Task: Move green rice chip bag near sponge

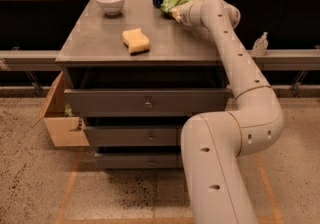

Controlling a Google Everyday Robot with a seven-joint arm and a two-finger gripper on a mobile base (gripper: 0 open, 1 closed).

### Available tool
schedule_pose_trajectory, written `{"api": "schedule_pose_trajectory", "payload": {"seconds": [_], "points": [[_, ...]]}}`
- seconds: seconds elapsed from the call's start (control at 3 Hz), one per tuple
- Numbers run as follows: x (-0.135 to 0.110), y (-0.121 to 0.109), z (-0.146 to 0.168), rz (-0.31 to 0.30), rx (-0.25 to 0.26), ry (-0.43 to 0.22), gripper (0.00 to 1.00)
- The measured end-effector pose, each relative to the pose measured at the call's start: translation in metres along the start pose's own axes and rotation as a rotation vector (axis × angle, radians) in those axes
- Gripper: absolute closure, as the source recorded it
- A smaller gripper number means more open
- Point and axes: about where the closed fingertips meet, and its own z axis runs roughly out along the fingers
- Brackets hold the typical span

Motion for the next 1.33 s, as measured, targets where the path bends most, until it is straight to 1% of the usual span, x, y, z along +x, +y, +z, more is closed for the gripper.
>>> {"api": "schedule_pose_trajectory", "payload": {"seconds": [0.33, 0.67, 1.0, 1.33], "points": [[-0.01, -0.021, -0.017, 0.042, 0.047, 0.002, 1.0], [-0.025, -0.042, -0.039, 0.14, 0.086, -0.012, 1.0], [-0.036, -0.047, -0.061, 0.207, 0.069, -0.008, 1.0], [-0.029, -0.049, -0.069, 0.26, 0.061, 0.018, 0.83]]}}
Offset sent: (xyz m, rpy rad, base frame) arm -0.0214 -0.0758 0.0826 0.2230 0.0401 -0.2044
